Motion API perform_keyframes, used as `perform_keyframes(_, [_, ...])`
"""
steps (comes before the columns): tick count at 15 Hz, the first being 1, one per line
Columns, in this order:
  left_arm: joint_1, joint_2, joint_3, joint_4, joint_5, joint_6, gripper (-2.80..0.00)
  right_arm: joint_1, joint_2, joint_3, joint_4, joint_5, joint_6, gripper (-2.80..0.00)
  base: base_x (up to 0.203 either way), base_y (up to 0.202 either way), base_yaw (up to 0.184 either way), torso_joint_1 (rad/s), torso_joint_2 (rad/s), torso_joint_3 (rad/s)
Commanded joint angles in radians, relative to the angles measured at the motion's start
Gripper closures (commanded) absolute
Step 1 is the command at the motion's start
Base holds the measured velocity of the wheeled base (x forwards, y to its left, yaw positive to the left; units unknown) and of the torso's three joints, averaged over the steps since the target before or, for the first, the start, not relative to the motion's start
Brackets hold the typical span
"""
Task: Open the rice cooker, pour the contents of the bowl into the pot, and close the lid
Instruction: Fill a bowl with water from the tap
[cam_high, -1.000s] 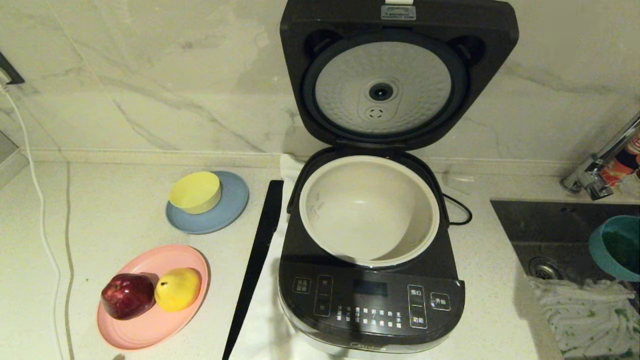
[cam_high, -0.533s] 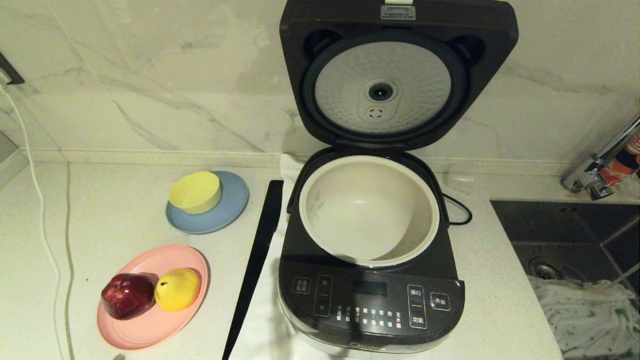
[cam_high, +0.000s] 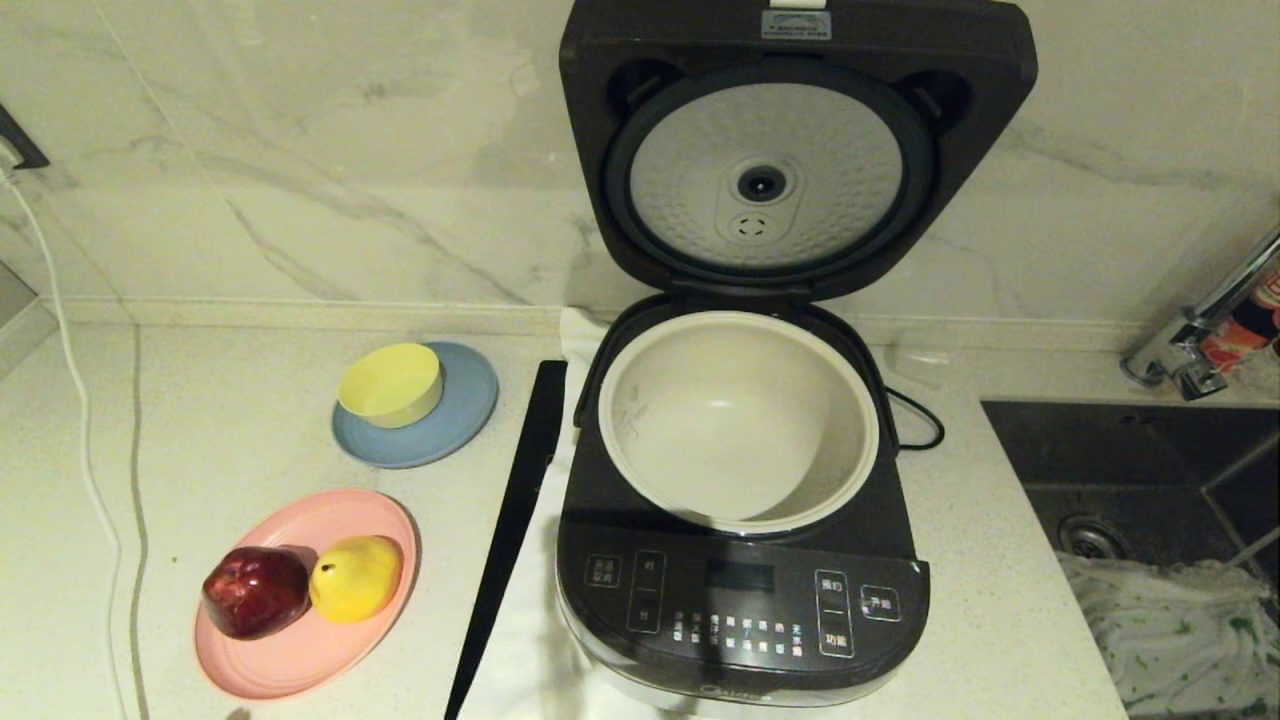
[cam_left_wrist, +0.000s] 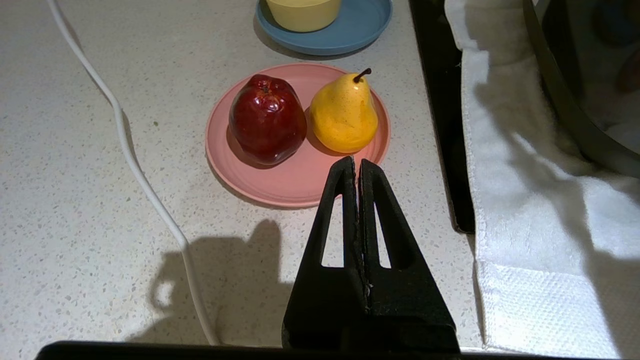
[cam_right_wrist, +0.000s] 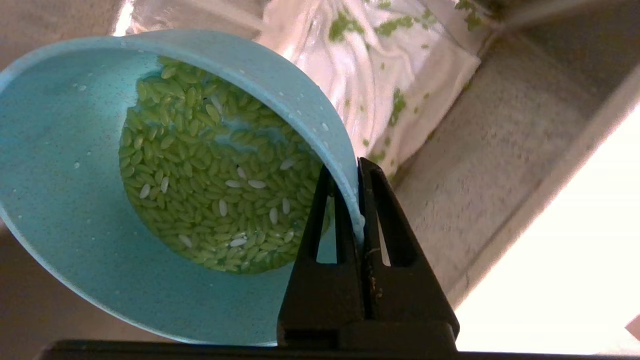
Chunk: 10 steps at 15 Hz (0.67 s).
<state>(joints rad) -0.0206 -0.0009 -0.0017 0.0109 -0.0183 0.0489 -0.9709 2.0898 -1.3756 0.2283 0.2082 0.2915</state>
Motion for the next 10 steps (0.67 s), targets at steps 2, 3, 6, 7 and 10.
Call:
perform_keyframes(2, [0.001, -0.001, 0.0, 0.0, 0.0, 0.0, 0.0, -0.003, 0.061, -0.057, 0.012, 0.027, 0.005, 0.0, 0.0, 0.0, 0.0, 0.0, 0.0, 0.0])
perform_keyframes(3, [-0.001, -0.001, 0.0, 0.0, 0.0, 0.0, 0.0, -0.003, 0.07, -0.07, 0.013, 0.033, 0.006, 0.0, 0.0, 0.0, 0.0, 0.0, 0.0, 0.0])
perform_keyframes(6, [0.001, -0.001, 0.0, 0.0, 0.0, 0.0, 0.0, -0.002, 0.104, -0.131, 0.056, 0.049, 0.009, 0.0, 0.0, 0.0, 0.0, 0.0, 0.0, 0.0])
perform_keyframes(7, [0.001, -0.001, 0.0, 0.0, 0.0, 0.0, 0.0, -0.003, 0.116, -0.159, 0.076, 0.065, 0.011, 0.0, 0.0, 0.0, 0.0, 0.0, 0.0, 0.0])
perform_keyframes(10, [0.0, -0.001, 0.0, 0.0, 0.0, -0.001, 0.0, -0.004, 0.162, -0.259, 0.173, 0.097, 0.023, 0.0, 0.0, 0.0, 0.0, 0.0, 0.0, 0.0])
